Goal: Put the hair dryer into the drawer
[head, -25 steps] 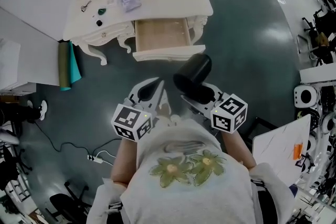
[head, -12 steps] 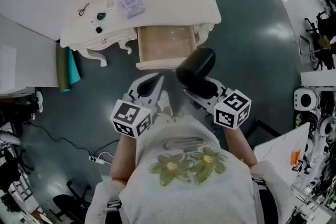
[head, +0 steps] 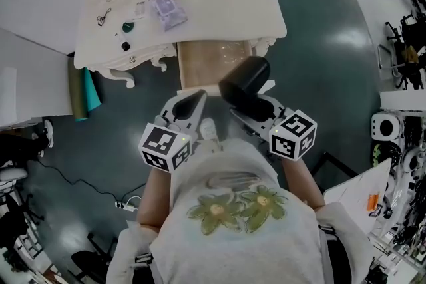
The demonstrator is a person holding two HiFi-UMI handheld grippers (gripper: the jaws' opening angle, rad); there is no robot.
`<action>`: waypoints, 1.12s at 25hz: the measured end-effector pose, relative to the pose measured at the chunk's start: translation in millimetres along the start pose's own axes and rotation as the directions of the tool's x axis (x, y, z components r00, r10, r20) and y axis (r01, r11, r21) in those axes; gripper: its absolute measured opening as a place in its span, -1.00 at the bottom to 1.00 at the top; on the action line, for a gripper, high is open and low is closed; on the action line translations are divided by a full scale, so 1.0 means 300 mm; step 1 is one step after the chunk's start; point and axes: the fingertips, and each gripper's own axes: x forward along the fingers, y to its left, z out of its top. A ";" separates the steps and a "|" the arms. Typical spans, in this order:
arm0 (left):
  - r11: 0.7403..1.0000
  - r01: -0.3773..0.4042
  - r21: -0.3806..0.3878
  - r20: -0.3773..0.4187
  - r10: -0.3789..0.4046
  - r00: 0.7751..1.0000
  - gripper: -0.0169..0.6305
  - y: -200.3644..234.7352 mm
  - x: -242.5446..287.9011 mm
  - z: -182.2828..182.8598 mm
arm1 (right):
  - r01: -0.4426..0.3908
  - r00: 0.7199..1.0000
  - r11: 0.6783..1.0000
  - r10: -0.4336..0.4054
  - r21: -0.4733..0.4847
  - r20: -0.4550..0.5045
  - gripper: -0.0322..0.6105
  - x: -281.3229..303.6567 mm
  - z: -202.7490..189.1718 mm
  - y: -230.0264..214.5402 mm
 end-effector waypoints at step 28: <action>0.993 -0.053 -0.109 -0.029 0.050 0.998 -0.91 0.173 0.101 0.002 | 0.004 0.992 0.993 -0.019 -0.117 -0.128 -0.22 0.188 0.094 -0.144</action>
